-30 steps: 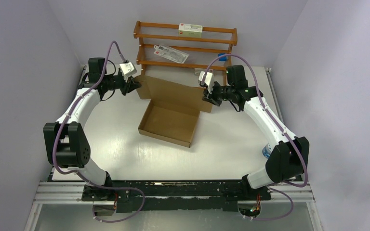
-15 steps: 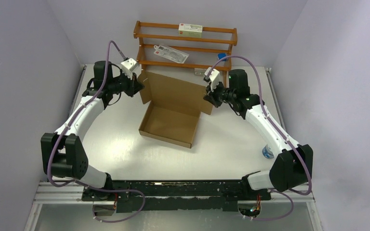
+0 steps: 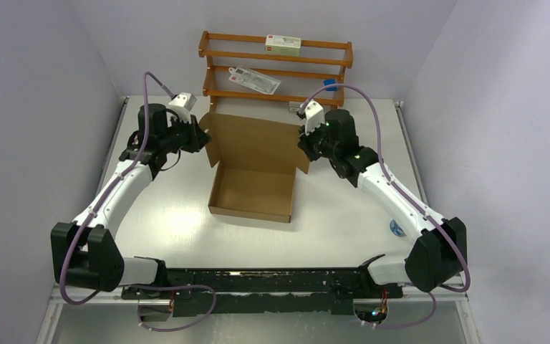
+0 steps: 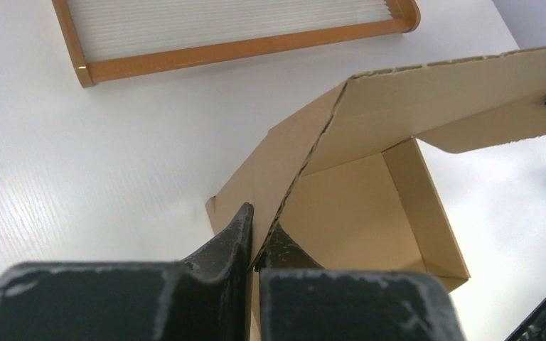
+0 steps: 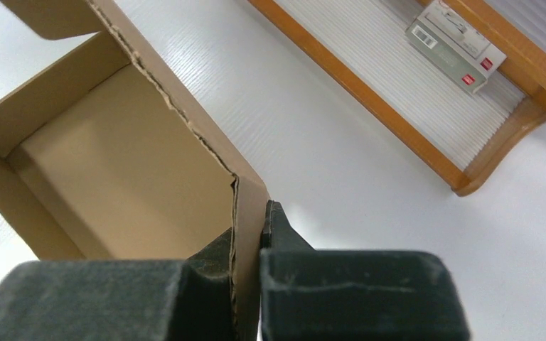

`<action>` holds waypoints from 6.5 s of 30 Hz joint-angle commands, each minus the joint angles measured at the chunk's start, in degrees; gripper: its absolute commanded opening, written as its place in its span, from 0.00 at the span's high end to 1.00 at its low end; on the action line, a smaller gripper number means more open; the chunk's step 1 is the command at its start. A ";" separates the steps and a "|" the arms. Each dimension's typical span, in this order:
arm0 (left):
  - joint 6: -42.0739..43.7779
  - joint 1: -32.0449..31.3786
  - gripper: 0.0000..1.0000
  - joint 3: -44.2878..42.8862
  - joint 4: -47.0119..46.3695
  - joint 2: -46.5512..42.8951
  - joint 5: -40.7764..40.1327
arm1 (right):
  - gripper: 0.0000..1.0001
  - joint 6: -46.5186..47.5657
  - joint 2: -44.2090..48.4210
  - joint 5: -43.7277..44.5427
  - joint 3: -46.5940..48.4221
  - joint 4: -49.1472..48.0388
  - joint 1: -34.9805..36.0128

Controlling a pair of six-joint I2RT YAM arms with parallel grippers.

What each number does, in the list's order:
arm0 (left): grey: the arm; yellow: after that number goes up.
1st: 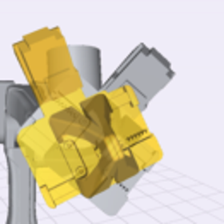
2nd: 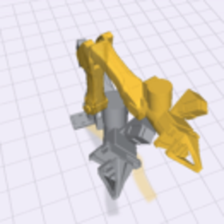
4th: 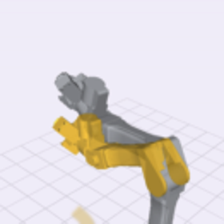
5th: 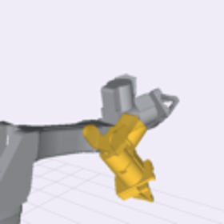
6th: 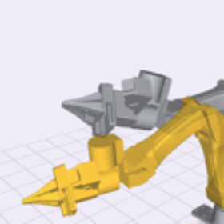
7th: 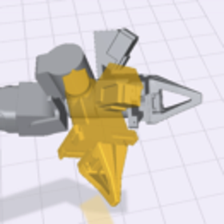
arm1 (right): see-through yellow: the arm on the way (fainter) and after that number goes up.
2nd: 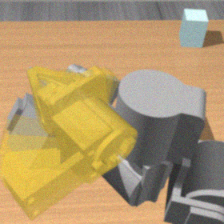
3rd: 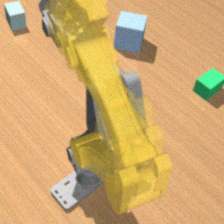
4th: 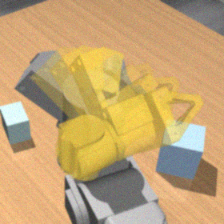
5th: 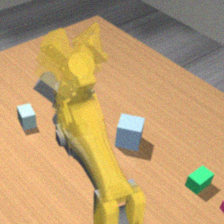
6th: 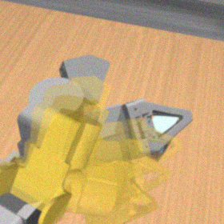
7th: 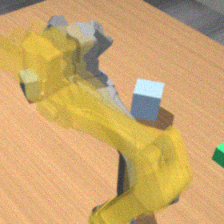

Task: Fold the paper box

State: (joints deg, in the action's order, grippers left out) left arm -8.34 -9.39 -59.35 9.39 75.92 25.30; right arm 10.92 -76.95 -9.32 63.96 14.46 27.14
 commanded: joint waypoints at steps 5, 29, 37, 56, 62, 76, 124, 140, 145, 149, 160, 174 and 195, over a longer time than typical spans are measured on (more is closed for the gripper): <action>-12.97 -3.88 0.95 1.93 2.13 -2.81 -5.96 | 1.00 -14.51 -2.48 19.53 0.67 -4.75 7.49; -27.87 -8.78 0.95 5.91 -5.79 -3.99 -18.87 | 0.92 -32.11 -10.86 30.74 7.40 -6.47 9.16; -34.63 -12.07 0.95 9.40 -10.60 -5.33 -23.46 | 0.89 -36.48 -9.34 34.97 2.65 -9.87 11.08; -32.33 -15.13 0.95 14.74 -7.78 -7.83 -27.25 | 0.87 -47.42 -9.45 38.41 3.08 -6.53 14.66; -32.52 -15.13 0.95 17.23 -8.27 -8.41 -26.18 | 0.85 -49.16 -7.91 40.12 0.70 -8.20 15.97; -33.23 -15.31 0.91 22.49 -7.89 -12.68 -25.21 | 0.75 -48.36 -2.21 39.70 -9.22 -12.38 18.52; -19.26 -15.31 0.16 5.69 24.62 -34.10 -37.04 | 0.08 -30.32 13.95 20.24 2.39 10.89 20.15; -15.85 -15.31 0.16 6.76 25.60 -36.31 -39.89 | 0.18 -27.34 4.82 9.59 -5.91 8.93 21.29; -14.92 -15.31 0.16 6.54 25.48 -34.66 -39.27 | 0.15 -28.12 2.14 12.14 -9.99 9.35 22.74; -14.10 -15.31 0.17 7.19 24.37 -32.22 -35.68 | 0.14 -28.70 0.67 14.01 -11.91 7.95 23.30; -10.53 -15.22 0.17 7.03 20.15 -16.87 -30.27 | 0.09 -30.11 -3.06 22.88 -9.38 10.22 23.55; -7.62 -13.82 0.20 7.06 17.00 -3.29 -23.53 | 0.07 -49.45 13.79 30.96 -21.11 11.53 22.66; -7.36 -3.18 0.54 9.29 11.73 12.49 0.69 | 0.44 -50.90 7.15 7.59 -36.15 -22.86 7.39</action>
State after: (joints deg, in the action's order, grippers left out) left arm -16.05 -13.52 -51.27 22.81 87.00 21.10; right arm -44.58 -67.07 6.48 28.38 0.51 39.81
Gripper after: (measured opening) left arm 0.498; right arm 0.606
